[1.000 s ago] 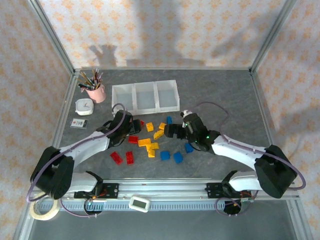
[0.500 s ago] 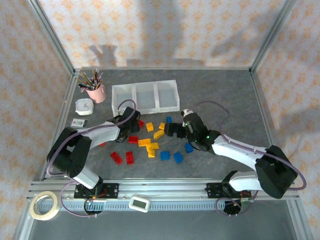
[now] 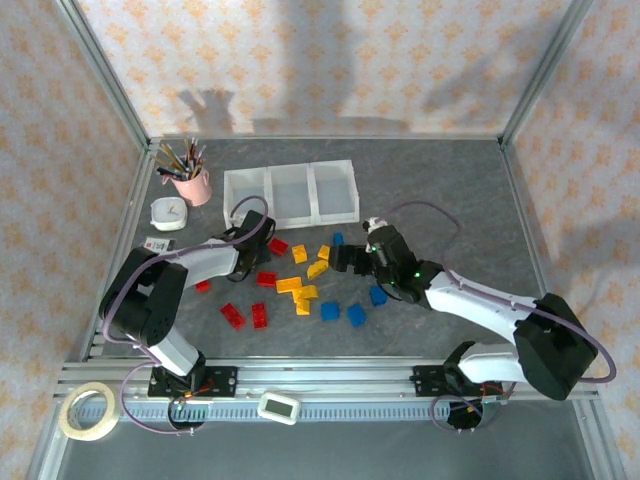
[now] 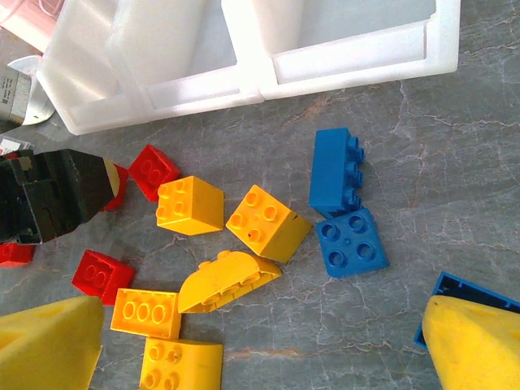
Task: Sort the legos into containers by color
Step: Pick up the lego from the middle-left of the table, then place the lego in the container.
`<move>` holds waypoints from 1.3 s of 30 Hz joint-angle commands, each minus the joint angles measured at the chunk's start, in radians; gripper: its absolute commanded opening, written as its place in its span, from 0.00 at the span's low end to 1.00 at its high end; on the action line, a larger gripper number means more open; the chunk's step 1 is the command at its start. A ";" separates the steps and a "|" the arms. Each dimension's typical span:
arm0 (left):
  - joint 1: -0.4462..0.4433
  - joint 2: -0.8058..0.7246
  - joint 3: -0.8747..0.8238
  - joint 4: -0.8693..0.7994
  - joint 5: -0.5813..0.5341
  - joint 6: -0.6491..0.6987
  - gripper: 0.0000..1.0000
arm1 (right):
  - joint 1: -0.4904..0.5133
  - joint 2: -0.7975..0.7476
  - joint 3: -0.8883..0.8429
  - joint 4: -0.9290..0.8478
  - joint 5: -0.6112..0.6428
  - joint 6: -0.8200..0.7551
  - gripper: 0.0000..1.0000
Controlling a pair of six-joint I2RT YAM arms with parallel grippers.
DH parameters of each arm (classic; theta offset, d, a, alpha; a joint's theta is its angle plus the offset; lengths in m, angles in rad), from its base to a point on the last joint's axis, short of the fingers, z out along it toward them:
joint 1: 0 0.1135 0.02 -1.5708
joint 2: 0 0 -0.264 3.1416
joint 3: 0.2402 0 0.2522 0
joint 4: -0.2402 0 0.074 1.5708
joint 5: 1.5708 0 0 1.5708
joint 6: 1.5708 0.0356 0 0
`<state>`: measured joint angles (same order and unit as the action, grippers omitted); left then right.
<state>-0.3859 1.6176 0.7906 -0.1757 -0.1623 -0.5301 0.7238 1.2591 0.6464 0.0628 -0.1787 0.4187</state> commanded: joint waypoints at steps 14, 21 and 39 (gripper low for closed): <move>0.005 -0.214 -0.021 -0.042 0.028 -0.001 0.08 | 0.005 0.019 0.101 -0.003 0.040 -0.011 1.00; 0.024 -0.225 0.115 -0.057 -0.017 -0.004 0.09 | 0.005 0.076 0.144 0.034 0.049 0.008 1.00; 0.144 0.257 0.570 -0.117 -0.090 0.038 0.14 | 0.005 0.161 0.221 0.072 0.066 -0.026 1.00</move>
<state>-0.2520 1.8545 1.3098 -0.2440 -0.2008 -0.5209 0.7238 1.4124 0.8291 0.1200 -0.1345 0.4141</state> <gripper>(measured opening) 0.229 0.998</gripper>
